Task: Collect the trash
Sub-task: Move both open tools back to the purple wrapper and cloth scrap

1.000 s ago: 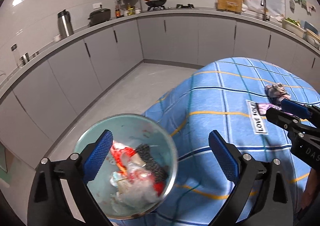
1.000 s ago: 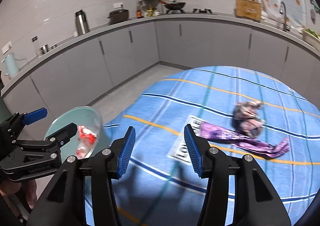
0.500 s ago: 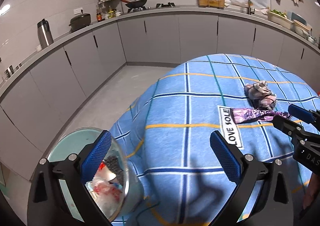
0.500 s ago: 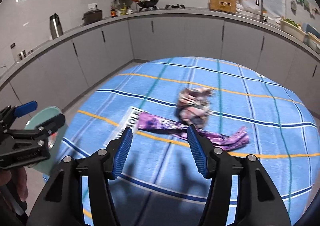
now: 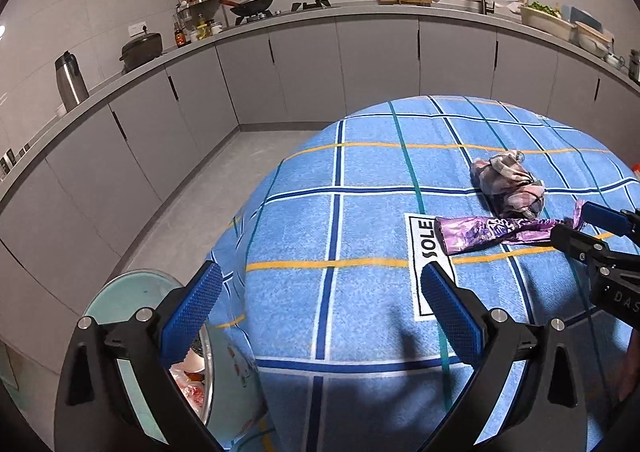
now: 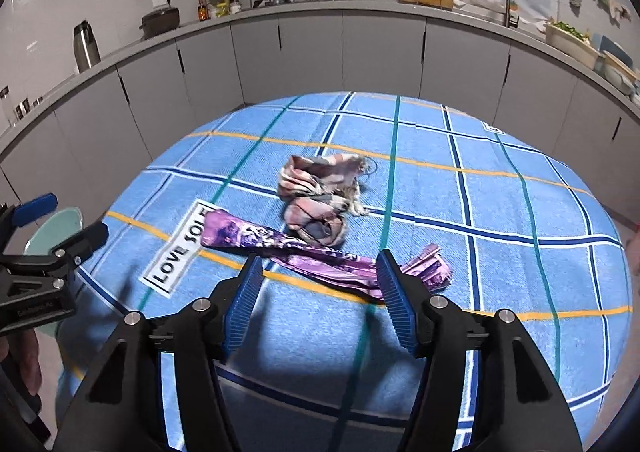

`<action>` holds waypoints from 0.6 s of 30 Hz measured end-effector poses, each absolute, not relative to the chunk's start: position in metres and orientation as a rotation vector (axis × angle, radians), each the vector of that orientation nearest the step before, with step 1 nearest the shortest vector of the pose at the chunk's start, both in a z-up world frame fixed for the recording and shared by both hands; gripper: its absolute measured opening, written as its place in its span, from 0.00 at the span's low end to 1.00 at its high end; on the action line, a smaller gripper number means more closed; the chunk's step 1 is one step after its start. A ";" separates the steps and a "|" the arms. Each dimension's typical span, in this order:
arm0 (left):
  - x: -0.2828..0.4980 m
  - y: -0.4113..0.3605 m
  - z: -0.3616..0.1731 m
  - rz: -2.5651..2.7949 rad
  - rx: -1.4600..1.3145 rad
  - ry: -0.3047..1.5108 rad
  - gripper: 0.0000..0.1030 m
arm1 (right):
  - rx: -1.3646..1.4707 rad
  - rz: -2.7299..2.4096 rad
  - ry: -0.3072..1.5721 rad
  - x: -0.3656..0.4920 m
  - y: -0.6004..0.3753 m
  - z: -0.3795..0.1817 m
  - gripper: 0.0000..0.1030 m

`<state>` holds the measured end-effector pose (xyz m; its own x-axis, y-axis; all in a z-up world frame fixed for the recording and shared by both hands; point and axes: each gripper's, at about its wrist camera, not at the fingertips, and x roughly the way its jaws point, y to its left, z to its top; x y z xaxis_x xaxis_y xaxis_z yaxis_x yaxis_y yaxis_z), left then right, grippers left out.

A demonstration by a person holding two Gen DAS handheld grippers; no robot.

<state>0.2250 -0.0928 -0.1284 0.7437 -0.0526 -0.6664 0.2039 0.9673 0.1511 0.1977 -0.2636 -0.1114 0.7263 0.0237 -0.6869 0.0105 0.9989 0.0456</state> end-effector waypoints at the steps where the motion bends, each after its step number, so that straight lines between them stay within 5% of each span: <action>1: 0.225 -0.093 -0.129 -0.144 0.222 0.720 0.95 | 0.040 0.008 0.764 0.200 -0.266 -0.113 0.59; 14: 0.240 -0.103 -0.143 -0.148 0.238 0.755 0.95 | -0.011 0.049 0.914 0.233 -0.276 -0.140 0.60; 18: 0.242 -0.103 -0.142 -0.150 0.234 0.752 0.95 | -0.025 0.063 0.947 0.230 -0.276 -0.141 0.42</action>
